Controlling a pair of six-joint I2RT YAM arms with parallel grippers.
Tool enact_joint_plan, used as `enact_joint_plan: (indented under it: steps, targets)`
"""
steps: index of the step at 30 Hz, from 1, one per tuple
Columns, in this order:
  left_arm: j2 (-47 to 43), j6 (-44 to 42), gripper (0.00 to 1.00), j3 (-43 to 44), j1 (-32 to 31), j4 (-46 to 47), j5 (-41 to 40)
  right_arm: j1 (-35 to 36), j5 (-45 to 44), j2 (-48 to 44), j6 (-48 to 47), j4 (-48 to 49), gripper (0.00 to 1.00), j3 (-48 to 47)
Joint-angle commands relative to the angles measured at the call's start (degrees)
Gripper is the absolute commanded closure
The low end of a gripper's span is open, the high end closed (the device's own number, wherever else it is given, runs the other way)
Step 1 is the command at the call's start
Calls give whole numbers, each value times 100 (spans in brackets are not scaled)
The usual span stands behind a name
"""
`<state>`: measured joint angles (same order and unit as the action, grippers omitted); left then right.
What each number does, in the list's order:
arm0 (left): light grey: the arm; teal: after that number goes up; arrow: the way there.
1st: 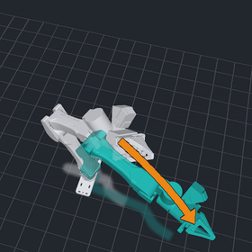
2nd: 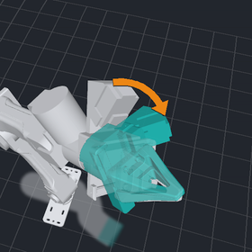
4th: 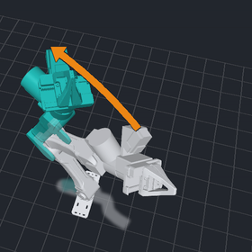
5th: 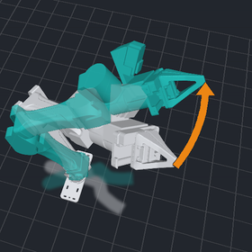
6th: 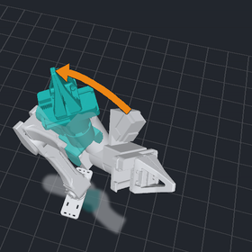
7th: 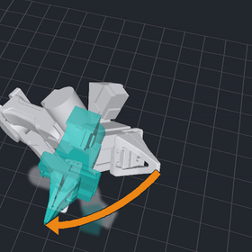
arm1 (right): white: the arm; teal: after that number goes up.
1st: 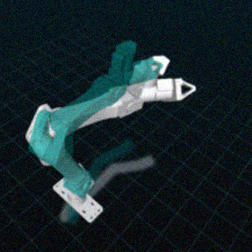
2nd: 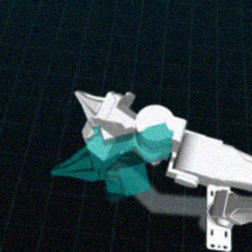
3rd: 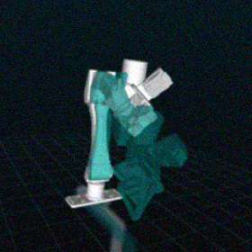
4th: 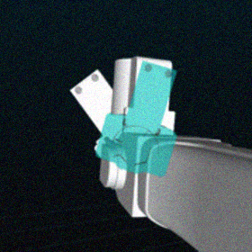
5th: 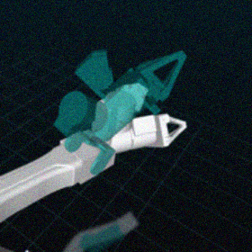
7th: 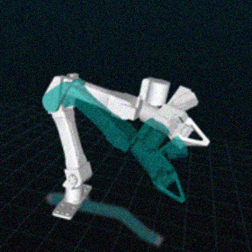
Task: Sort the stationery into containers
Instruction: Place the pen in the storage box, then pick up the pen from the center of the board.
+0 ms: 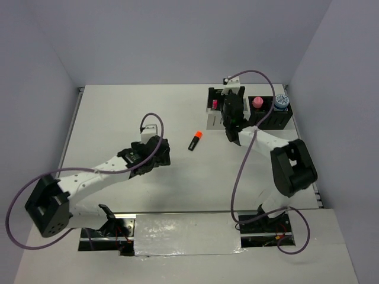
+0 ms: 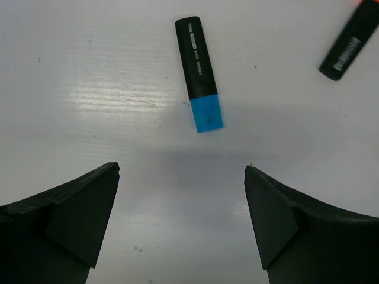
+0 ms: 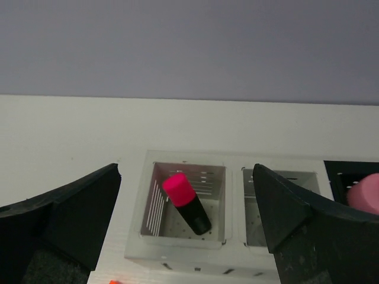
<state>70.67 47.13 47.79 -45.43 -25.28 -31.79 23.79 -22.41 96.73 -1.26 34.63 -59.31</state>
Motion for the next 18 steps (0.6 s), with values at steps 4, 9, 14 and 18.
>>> enact_joint_plan:
  steps: [4,9,14,18]
  targets:
    - [1368,77,2,854,306,41,182,73,394,-2101,1302,-1560,0,279]
    - [2186,498,3,1417,509,-442,305,196,1248,-3202,2190,-2468,0,973]
    - [2933,920,9,1742,728,-636,410,336,1765,-3757,2569,-2813,0,1500]
    - [3207,745,9,1813,921,-452,664,512,1784,-4118,2420,-3154,0,1607]
